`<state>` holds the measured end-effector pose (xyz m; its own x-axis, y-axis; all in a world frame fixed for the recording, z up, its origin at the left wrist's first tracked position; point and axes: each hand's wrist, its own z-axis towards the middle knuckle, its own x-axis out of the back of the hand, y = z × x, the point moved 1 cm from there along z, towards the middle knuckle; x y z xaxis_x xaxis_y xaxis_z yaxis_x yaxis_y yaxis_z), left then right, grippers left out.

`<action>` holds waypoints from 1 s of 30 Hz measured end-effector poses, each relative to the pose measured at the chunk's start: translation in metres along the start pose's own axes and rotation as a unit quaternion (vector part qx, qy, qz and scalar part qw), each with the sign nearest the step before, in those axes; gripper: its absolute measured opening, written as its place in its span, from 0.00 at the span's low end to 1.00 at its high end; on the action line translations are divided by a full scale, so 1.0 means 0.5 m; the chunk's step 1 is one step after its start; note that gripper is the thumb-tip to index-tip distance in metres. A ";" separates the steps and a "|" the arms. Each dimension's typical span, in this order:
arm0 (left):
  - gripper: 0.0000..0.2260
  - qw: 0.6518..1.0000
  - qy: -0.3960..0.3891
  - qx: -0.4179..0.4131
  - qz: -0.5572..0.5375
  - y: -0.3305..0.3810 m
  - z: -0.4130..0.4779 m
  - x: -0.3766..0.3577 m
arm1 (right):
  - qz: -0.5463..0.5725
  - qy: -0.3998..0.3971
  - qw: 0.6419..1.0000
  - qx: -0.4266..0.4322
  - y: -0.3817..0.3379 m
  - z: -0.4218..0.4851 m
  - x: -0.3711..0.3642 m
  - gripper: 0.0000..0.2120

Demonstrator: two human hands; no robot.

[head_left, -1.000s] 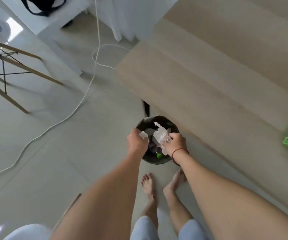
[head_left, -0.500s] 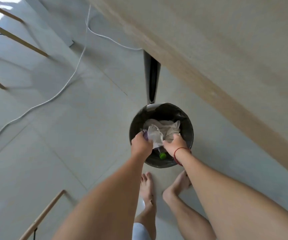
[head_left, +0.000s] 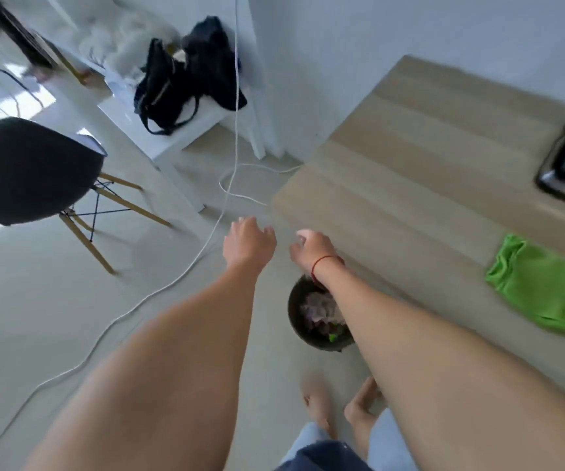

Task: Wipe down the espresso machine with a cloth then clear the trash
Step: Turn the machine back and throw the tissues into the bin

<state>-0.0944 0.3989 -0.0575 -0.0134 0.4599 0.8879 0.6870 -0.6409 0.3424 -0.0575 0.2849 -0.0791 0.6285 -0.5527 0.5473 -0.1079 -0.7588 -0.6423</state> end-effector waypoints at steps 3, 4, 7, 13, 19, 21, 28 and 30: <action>0.20 0.996 0.032 -0.083 0.014 0.116 -0.040 0.104 | 0.006 0.097 0.995 0.034 -0.040 -0.066 0.146 0.24; 0.19 0.993 0.035 -0.111 0.017 0.159 -0.053 0.124 | 0.003 0.127 0.991 0.034 -0.040 -0.084 0.195 0.24; 0.20 0.982 0.029 -0.187 0.023 0.303 -0.106 0.146 | 0.008 0.209 0.978 0.005 -0.004 -0.140 0.338 0.25; 0.22 0.945 -0.018 -0.326 0.020 0.570 -0.285 0.061 | 0.037 0.343 0.936 -0.074 0.192 -0.290 0.564 0.22; 0.17 0.910 -0.092 -0.403 0.033 0.735 -0.493 -0.115 | 0.071 0.389 0.903 -0.167 0.471 -0.457 0.672 0.20; 0.18 0.903 -0.118 -0.412 0.046 0.777 -0.566 -0.189 | 0.069 0.385 0.899 -0.195 0.567 -0.504 0.686 0.22; 0.18 0.894 -0.202 -0.391 0.083 0.875 -0.764 -0.453 | 0.082 0.384 0.876 -0.279 0.879 -0.604 0.722 0.18; 0.17 0.900 -0.227 -0.363 0.076 0.894 -0.800 -0.517 | 0.078 0.390 0.866 -0.304 0.955 -0.622 0.733 0.18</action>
<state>-0.0743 -0.2523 -0.0112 0.4524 0.4303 0.7811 -0.0035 -0.8750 0.4840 -0.1185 -0.3872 -0.0185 -0.1154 -0.5486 0.8281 -0.6797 -0.5643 -0.4686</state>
